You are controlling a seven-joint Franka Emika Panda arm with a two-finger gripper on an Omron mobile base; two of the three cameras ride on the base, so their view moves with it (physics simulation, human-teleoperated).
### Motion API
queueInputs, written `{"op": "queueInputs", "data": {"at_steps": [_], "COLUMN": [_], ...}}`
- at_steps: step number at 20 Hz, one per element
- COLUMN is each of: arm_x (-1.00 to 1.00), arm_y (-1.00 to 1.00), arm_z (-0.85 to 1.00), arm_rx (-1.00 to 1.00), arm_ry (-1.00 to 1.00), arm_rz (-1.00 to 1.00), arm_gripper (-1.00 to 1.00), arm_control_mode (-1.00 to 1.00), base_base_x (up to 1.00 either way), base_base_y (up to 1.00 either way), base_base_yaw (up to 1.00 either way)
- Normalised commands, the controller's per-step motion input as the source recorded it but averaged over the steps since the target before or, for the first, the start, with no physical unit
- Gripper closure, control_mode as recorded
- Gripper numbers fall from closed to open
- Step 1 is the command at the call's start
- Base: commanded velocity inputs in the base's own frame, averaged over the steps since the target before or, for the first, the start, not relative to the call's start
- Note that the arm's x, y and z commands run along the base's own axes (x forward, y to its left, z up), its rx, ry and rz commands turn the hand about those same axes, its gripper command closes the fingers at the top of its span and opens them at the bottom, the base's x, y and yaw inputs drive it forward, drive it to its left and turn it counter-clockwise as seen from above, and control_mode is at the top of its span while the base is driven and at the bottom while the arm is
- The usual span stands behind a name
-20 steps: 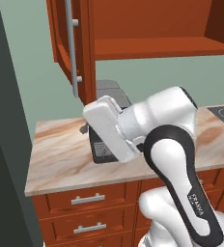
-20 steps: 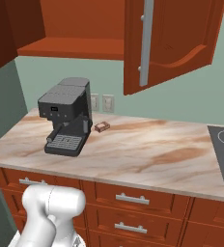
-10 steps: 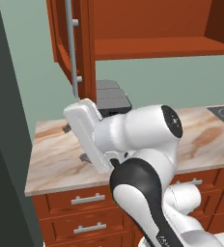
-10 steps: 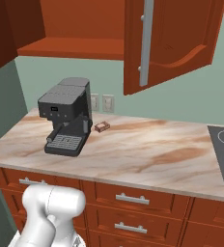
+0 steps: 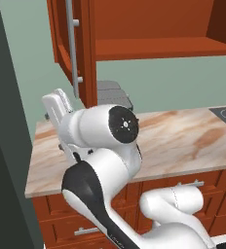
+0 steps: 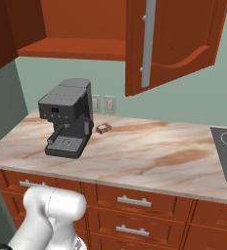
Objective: Close all open cabinet doors.
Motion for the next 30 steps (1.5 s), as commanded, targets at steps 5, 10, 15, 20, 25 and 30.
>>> {"op": "queueInputs", "data": {"at_steps": [5,10,15,20,25,30], "arm_x": [0.44,0.4,0.27,0.28,0.3,0.51], "arm_y": [0.06,0.0,0.0,0.0,0.03,0.07], "arm_z": [0.18,0.01,0.03,0.0,0.0,0.0], "arm_rx": [0.0,0.0,0.0,0.0,0.0,-0.01], "arm_ry": [0.0,-0.01,-0.01,-0.05,-0.01,0.0], "arm_rz": [-0.28,-0.14,-0.12,-0.04,-0.05,-0.15], "arm_gripper": [-1.0,-1.0,-1.0,-1.0,-1.0,-1.0], "arm_control_mode": [-1.0,-1.0,-1.0,-1.0,-1.0,-1.0], "base_base_x": [0.0,0.0,0.0,0.0,0.0,0.0], "base_base_y": [0.0,0.0,0.0,0.0,0.0,0.0], "base_base_yaw": [0.0,0.0,0.0,0.0,0.0,0.0]}}
